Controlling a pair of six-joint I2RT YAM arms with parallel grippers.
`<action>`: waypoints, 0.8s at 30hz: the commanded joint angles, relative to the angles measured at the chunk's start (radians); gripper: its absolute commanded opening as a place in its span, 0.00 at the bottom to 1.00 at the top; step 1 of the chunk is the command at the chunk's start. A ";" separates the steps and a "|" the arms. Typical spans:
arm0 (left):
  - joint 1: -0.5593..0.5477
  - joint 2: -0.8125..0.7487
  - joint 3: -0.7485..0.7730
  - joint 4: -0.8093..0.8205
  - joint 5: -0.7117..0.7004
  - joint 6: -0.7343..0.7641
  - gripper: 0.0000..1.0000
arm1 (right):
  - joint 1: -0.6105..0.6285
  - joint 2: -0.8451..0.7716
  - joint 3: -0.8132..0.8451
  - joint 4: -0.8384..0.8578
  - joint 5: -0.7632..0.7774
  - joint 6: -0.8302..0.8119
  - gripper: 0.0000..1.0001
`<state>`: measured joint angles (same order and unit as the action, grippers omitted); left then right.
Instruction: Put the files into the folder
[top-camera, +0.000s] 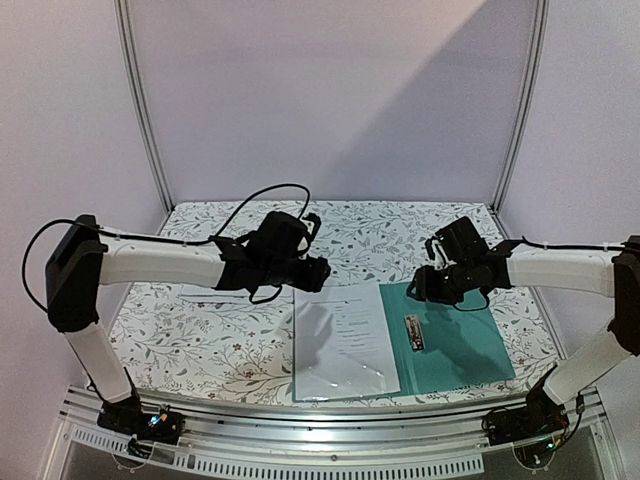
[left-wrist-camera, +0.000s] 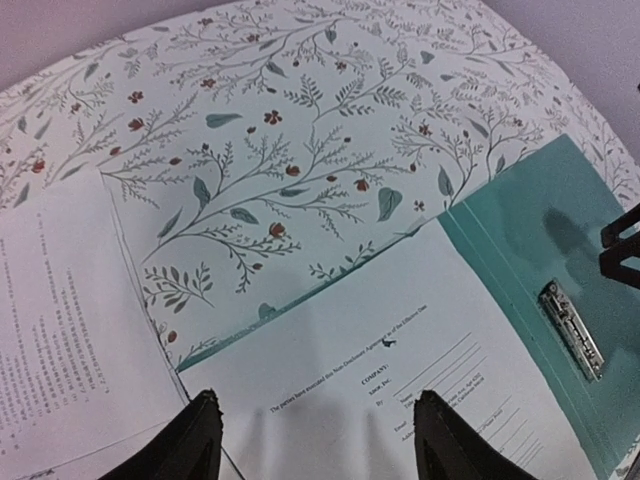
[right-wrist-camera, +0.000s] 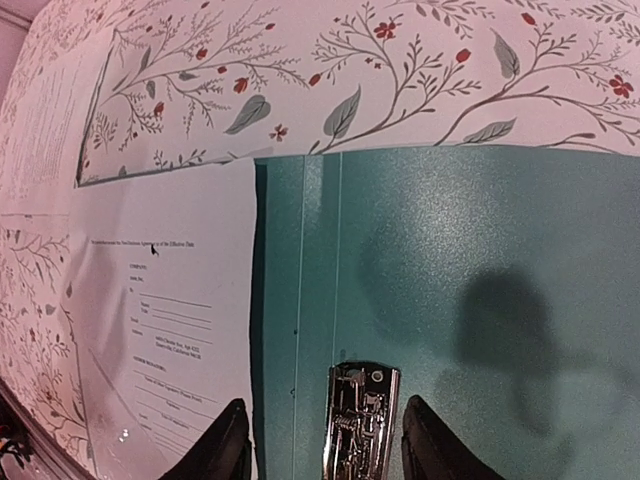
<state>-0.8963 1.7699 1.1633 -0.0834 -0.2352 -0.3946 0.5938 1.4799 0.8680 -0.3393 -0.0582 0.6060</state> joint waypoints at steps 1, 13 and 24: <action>-0.008 0.014 0.024 -0.033 0.032 -0.010 0.66 | 0.004 0.043 -0.012 -0.037 0.004 -0.065 0.47; -0.133 -0.042 -0.120 -0.147 0.094 0.007 0.63 | 0.053 0.045 -0.048 -0.095 0.018 -0.080 0.39; -0.184 0.220 0.300 -0.178 0.081 -0.154 0.53 | 0.067 -0.076 -0.098 -0.126 0.067 -0.022 0.32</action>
<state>-1.0782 1.8786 1.3071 -0.2485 -0.1566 -0.4244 0.6674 1.4975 0.7864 -0.4297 -0.0566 0.5598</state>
